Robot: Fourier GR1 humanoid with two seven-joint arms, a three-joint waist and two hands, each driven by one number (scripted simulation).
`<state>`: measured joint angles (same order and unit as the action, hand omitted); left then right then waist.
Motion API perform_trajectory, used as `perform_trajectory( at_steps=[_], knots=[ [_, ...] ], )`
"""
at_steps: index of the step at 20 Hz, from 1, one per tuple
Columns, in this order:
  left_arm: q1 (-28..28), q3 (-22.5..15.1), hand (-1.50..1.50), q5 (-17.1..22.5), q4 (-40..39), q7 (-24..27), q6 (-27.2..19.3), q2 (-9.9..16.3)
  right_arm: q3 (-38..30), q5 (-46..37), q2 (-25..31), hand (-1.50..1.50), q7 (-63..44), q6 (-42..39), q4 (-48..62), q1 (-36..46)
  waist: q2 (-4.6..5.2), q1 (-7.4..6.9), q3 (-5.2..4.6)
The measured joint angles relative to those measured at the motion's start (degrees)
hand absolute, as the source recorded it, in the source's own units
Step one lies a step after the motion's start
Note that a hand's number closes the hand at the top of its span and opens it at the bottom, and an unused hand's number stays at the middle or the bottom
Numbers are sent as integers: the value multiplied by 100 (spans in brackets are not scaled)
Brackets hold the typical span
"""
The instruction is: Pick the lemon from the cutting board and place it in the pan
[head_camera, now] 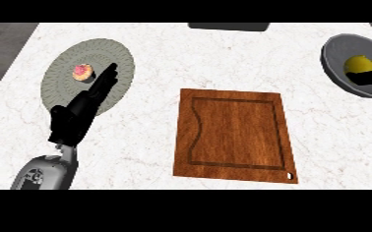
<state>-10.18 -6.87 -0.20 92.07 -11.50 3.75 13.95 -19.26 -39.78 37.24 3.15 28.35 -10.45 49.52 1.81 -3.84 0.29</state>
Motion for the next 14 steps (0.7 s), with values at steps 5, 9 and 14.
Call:
perform_trajectory(
  at_steps=[5, 9, 14],
  knots=[
    [-46, -17, 0, -11, -36, 32, 27, -31, -340, 337, 47, -150, 353, -275, 105, 19, 32, -46, 19],
    [-19, -13, 0, -2, -24, 33, 53, -26, -841, 852, 55, -150, 848, -371, -19, 36, 39, -53, 33],
    [-26, 26, 0, 15, -22, 13, 61, -20, -1591, 1638, 85, -150, 1564, -675, -167, -37, 28, 4, 37]
  ],
)
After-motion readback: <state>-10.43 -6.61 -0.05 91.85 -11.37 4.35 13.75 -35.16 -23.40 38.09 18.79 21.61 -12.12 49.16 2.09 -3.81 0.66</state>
